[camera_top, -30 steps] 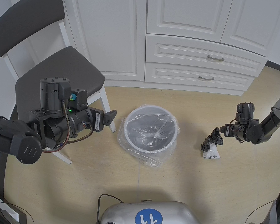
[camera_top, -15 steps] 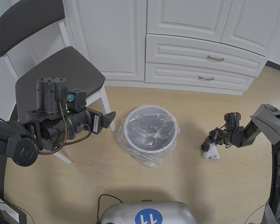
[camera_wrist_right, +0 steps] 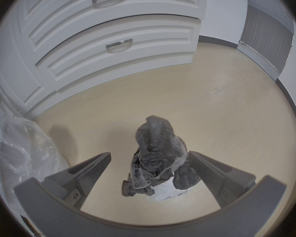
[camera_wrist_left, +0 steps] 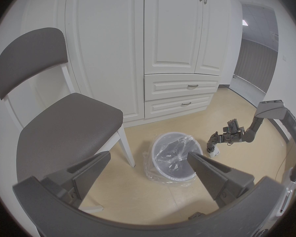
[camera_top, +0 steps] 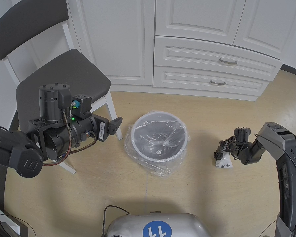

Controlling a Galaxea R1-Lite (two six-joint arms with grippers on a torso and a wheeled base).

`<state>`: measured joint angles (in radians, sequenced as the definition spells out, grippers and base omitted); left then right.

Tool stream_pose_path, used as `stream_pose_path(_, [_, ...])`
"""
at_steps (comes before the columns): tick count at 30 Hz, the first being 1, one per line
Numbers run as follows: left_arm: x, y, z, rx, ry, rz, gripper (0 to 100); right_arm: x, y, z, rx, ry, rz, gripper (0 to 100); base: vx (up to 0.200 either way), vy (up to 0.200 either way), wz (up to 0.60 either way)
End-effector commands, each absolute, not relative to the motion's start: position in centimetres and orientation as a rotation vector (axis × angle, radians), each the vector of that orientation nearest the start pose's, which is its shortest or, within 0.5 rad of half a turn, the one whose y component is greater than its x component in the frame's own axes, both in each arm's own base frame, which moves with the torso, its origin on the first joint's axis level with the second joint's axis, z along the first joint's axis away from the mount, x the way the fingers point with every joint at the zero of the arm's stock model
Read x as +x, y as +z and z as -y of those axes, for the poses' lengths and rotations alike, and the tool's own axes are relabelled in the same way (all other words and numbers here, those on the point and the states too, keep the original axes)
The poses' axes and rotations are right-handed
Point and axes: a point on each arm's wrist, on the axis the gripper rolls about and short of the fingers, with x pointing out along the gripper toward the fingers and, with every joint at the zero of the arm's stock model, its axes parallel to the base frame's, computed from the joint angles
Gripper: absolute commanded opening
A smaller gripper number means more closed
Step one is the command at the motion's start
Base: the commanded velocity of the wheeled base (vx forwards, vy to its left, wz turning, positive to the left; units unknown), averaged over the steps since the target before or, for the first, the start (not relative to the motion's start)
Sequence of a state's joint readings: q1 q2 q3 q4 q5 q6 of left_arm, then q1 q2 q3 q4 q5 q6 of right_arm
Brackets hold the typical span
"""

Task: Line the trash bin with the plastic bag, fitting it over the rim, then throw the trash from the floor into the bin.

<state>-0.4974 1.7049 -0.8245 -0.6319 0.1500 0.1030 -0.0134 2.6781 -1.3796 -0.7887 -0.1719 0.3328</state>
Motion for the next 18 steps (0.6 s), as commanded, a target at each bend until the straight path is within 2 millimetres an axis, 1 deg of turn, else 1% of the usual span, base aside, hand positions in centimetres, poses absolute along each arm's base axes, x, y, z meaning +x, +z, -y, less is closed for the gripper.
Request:
stream_pose_path(1, [27.36,18.29,14.4,0.182,-0.356,-0.225,100,48.02,-8.63,1.37,0.282,-0.284,-0.493,100,0.0,0.0,0.0])
stream_pose_path(3, [27.36,18.29,14.4,0.182,-0.356,-0.225,100,48.04,-8.62,1.66,0.29,-0.291,-0.494,100,0.0,0.0,0.0])
stream_pose_path(10, [27.39,18.24,14.42,0.183,-0.356,-0.226,100,48.26,-8.56,1.67,0.331,-0.303,-0.488,100,0.0,0.0,0.0])
stream_pose_path(18, [27.6,17.91,14.53,0.186,-0.356,-0.235,100,48.57,-8.62,1.68,0.395,-0.335,-0.541,100,0.0,0.0,0.0])
